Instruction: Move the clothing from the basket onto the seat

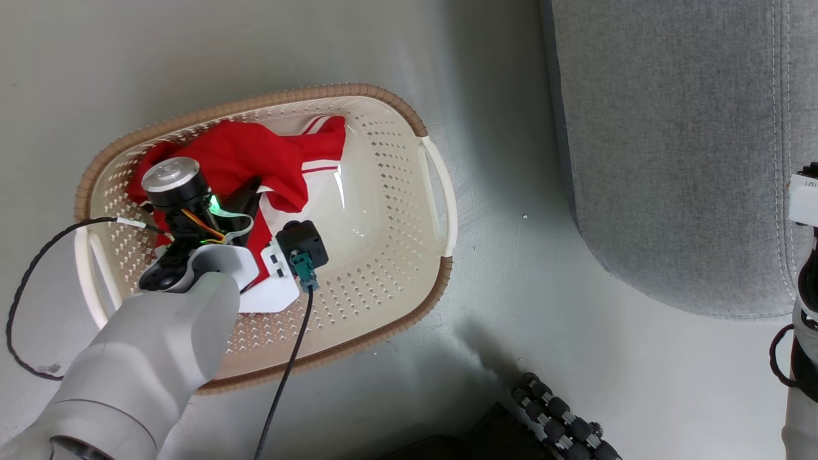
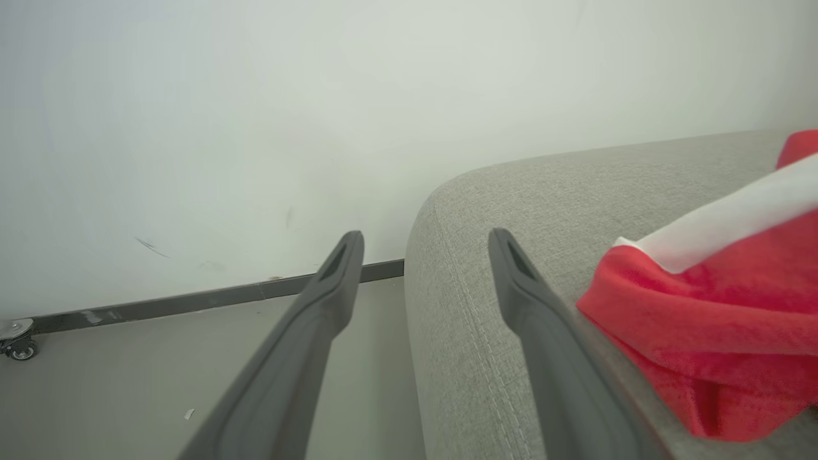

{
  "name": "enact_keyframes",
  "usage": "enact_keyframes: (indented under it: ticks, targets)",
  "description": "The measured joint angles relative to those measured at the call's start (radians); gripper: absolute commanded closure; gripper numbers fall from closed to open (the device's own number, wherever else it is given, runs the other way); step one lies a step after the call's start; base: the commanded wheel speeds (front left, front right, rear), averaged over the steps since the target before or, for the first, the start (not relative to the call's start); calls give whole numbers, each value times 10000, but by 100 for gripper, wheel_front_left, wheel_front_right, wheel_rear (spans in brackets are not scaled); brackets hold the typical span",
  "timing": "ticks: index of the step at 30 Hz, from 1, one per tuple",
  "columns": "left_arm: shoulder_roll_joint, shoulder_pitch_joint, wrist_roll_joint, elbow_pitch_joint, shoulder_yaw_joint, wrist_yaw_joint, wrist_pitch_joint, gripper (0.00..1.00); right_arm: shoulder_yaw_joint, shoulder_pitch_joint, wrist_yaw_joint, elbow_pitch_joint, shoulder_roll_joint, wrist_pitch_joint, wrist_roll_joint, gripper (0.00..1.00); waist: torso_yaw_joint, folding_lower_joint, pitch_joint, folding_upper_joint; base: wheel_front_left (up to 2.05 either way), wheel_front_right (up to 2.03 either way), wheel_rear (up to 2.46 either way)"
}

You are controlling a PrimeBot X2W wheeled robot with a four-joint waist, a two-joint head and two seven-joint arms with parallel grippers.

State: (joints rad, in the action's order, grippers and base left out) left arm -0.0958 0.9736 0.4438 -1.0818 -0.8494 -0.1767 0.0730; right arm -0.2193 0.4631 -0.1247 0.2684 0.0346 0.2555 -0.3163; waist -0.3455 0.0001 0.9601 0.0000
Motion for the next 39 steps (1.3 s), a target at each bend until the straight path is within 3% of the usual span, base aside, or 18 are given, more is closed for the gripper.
enact_keyframes:
  ticks: [10, 21, 30, 39]
  targets:
    - [259, -1, -198, 476, 33, -130, 357, 100, 186, 185, 0, -151, 2, 2, 38, 0, 326, 0, -319, 0, 0, 0, 0]
    - [326, -319, -922, 1266, 449, -240, 1152, 100, 750, 169, 0, -531, 35, 12, 848, 0, 772, 0, -865, 0, 0, 0, 0]
    - [385, -753, -1473, 2125, 844, -750, 1488, 100, 1411, 113, -2, -1068, 111, 12, 1659, 0, 1208, 0, -1435, 0, 0, 0, 0]
    - [422, -1122, -1889, 3150, 1093, -1112, 1676, 100, 2136, 86, 0, -1590, 614, 12, 1948, 0, 1707, 0, -2084, 0, 0, 0, 0]
